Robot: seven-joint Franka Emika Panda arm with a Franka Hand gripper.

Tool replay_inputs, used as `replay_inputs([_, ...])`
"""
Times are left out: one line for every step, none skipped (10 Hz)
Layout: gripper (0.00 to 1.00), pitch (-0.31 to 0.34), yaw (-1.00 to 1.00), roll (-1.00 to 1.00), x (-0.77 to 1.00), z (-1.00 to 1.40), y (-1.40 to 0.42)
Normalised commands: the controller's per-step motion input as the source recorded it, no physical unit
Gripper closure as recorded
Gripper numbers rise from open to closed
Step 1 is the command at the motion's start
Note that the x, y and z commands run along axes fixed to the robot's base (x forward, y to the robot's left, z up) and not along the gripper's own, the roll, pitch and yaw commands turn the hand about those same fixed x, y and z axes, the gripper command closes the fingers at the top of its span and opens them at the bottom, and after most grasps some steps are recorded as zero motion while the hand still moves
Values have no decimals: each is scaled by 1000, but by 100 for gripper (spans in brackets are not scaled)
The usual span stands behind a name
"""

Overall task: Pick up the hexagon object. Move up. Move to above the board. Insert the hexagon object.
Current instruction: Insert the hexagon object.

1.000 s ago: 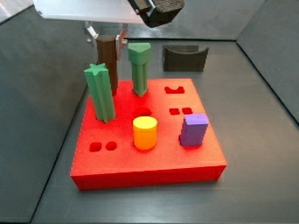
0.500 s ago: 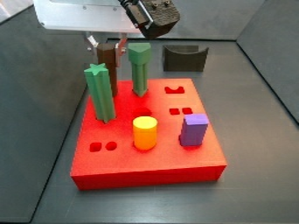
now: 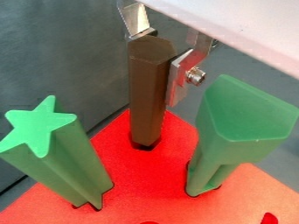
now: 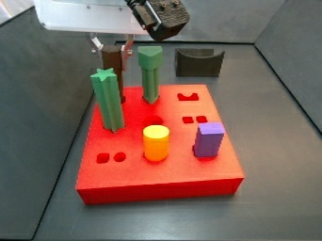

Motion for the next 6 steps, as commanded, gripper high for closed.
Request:
replay_inputs([100,-47,0,131,-220,-526,-351])
replay_inputs([100,0,83,54,346,-514,-163])
replay_inputs([100,91,31,56,640,-457,0])
replay_inputs([100,41,0,91,369,-460,60])
replay_inputs([100,80,0,54,409,-423,226])
replay_inputs([100,20,0,-1,111,-60,86])
